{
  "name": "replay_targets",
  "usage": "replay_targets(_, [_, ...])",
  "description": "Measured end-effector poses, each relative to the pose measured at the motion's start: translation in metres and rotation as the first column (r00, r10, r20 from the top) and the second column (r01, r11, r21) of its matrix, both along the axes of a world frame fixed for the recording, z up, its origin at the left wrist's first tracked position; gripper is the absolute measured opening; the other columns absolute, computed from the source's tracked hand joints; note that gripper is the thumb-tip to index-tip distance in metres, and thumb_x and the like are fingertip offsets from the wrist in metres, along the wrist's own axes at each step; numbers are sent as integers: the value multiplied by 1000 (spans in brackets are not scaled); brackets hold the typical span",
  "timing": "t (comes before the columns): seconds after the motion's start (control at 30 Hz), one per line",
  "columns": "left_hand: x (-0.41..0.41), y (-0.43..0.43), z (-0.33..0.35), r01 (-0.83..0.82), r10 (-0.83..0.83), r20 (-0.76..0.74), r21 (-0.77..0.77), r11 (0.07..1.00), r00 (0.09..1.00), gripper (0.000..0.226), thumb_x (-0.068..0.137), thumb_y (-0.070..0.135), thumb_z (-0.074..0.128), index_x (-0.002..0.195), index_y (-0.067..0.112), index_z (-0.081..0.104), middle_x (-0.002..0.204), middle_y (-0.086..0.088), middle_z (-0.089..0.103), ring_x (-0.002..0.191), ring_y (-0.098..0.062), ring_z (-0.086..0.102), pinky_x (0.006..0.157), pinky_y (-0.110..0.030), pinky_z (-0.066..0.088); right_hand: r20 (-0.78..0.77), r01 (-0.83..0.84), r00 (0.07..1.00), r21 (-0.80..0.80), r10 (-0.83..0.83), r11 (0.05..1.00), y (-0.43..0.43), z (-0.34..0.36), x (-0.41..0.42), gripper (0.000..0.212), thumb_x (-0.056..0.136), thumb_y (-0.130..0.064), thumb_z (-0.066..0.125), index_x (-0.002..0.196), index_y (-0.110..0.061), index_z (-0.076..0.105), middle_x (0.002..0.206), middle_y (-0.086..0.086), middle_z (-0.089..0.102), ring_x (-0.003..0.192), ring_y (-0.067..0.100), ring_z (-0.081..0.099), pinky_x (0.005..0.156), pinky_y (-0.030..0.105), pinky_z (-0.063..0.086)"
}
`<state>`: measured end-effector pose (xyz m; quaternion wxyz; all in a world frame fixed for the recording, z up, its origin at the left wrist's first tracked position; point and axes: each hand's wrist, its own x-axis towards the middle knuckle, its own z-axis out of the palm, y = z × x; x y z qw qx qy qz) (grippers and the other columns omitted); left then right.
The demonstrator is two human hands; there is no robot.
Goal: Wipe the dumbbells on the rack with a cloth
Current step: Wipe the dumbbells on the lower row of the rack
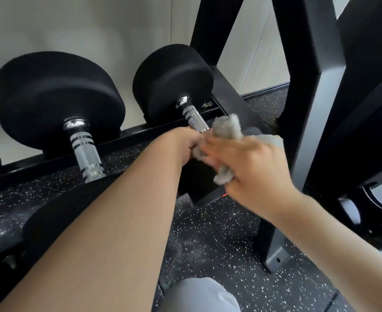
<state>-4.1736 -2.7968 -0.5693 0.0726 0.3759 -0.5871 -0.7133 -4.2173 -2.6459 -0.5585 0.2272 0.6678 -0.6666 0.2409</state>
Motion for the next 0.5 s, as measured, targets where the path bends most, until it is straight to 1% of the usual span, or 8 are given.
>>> replay_targets(0.03, [-2, -1, 0, -9, 9, 20, 9, 1000, 1000, 12, 97, 14, 52, 85, 13, 51, 56, -1, 58, 46, -9, 58, 49, -16, 47, -74, -75, 994, 53, 79, 996, 3, -6, 5, 37, 62, -3, 81, 95, -20, 78, 97, -1, 76, 79, 25, 72, 63, 39, 58])
replay_targets(0.1, [-2, 1, -1, -57, 57, 0, 49, 997, 998, 7, 93, 18, 60, 93, 13, 55, 76, -2, 62, 77, -17, 62, 83, -28, 51, -211, -203, 947, 196, 243, 959, 8, -17, 11, 33, 65, -12, 80, 98, -16, 77, 98, -1, 75, 87, 25, 71, 87, 42, 53])
replay_targets(0.17, [-1, 1, 0, -66, 65, 10, 61, 996, 998, 7, 92, 18, 61, 93, 14, 55, 87, -5, 63, 90, -21, 61, 95, -36, 48, -226, -273, 916, 255, 332, 927, 9, -16, 5, 33, 68, -13, 79, 101, -16, 77, 102, -4, 75, 86, 22, 71, 89, 35, 52])
replay_targets(0.23, [-1, -1, 2, -11, 10, 24, 49, 999, 1000, 7, 96, 14, 55, 92, 9, 54, 83, -11, 65, 89, -20, 63, 91, -32, 50, -132, -263, 948, 188, 290, 946, 4, -2, -8, 35, 68, -4, 77, 98, -21, 77, 89, -7, 75, 72, 18, 69, 73, 33, 56])
replay_targets(0.3, [0, -2, 0, 30, -30, 42, 10, 1000, 999, 21, 97, 4, 48, 76, 8, 49, 54, -6, 60, 65, -17, 61, 65, -25, 51, -44, -137, 989, 67, 140, 988, -1, 16, -25, 31, 79, -9, 64, 101, -25, 77, 76, -4, 73, 62, 22, 68, 56, 38, 58])
replay_targets(0.33, [-1, -3, -1, 32, -32, 38, -2, 999, 999, 24, 95, 1, 51, 74, 10, 48, 51, -3, 58, 59, -17, 55, 55, -24, 47, -12, -62, 998, 21, 62, 998, -3, 23, -34, 30, 84, -15, 56, 103, -25, 77, 78, -3, 74, 64, 24, 70, 55, 41, 58])
replay_targets(0.4, [-4, -2, -2, 3, -3, 41, 6, 1000, 999, 20, 93, 4, 57, 76, 14, 51, 59, -1, 58, 59, -14, 51, 50, -21, 45, 77, 21, 997, -6, -20, 1000, -5, 27, -42, 27, 90, -21, 54, 104, -24, 77, 90, -3, 77, 76, 26, 74, 61, 44, 59])
replay_targets(0.5, [-6, -5, -2, 26, -24, 78, -26, 999, 997, 28, 97, 4, 49, 70, 13, 45, 40, 2, 52, 52, -11, 49, 54, -19, 38, 4, -73, 997, -17, 74, 997, -5, 14, -29, 25, 83, -9, 66, 100, -21, 78, 99, -5, 77, 76, 23, 73, 62, 40, 58])
